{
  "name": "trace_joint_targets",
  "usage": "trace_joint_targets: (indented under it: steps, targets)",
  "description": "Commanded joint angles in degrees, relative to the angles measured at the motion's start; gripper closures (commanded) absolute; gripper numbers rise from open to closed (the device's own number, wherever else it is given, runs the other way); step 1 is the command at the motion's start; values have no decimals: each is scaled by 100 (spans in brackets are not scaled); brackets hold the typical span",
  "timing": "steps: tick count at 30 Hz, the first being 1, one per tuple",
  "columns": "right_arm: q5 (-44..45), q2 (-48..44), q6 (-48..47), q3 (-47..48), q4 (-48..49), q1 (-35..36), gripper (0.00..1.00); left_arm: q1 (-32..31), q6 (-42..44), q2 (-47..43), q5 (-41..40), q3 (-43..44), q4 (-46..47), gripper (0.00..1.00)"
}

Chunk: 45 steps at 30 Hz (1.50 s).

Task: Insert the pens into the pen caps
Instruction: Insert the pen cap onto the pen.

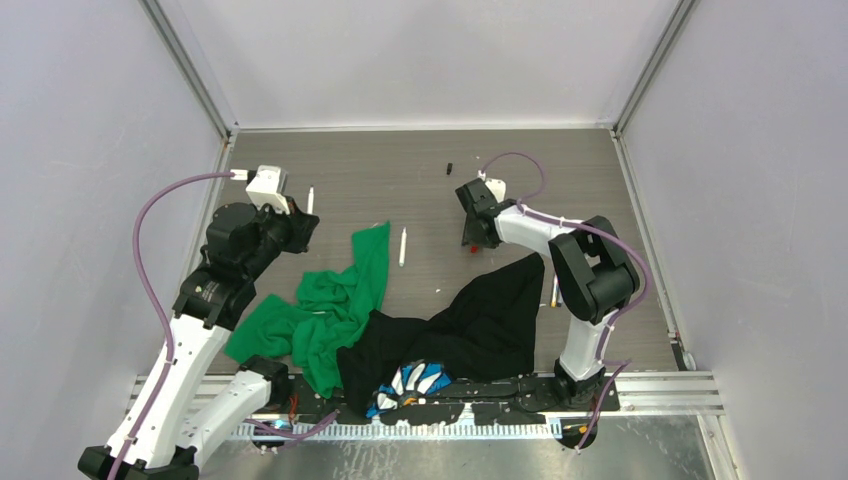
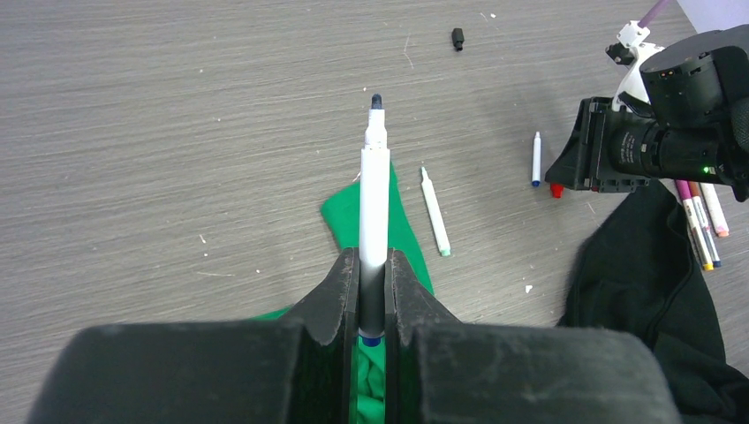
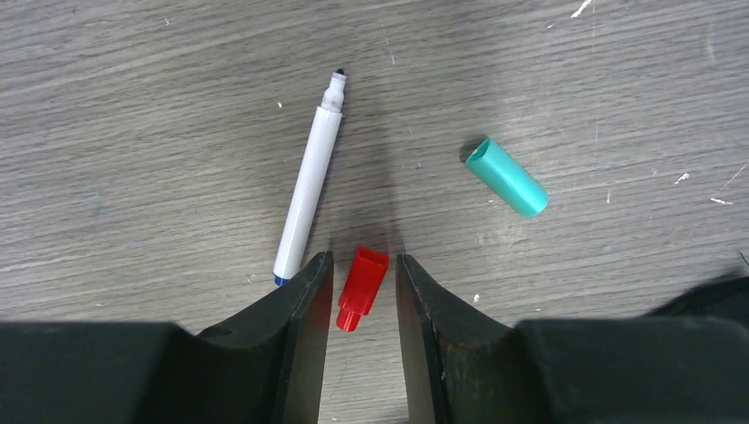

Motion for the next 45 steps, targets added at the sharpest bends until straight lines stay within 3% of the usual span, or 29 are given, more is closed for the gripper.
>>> trace_joint_targets:
  steps: [1,11,22,25,29,34,37,41,45]
  targets:
    - [187,-12,39,200,41,60,63,-31,78,-48,-67,13,163,100]
    - [391,47,-8,174,-36,65,68,-31,81,-70,-74,12,162,100]
    - [396,-202,-65,150,-25,60,98,-44,57,-65,-35,3,174,100]
    - [312,-631,-127,88,-25,52,99,-62,18,-45,277,-19,261,100]
    - [-214,-1570,-379,-147,281,52,99,-87,-250,-4,1612,-93,660,100]
    - [-2018,-2990,-427,-656,1559,60,99,-121,-1319,106,3956,-516,2356,100]
    - [-3129,-3568,191,-1120,3102,76,99,-154,-1934,354,5059,-684,3282,100]
    - [-3739,-3904,1251,-1757,5734,293,99,-230,-2154,522,5582,-703,3614,100]
    - [-3473,-3874,1519,-1930,7220,788,99,-241,-2147,546,5773,-700,3634,100]
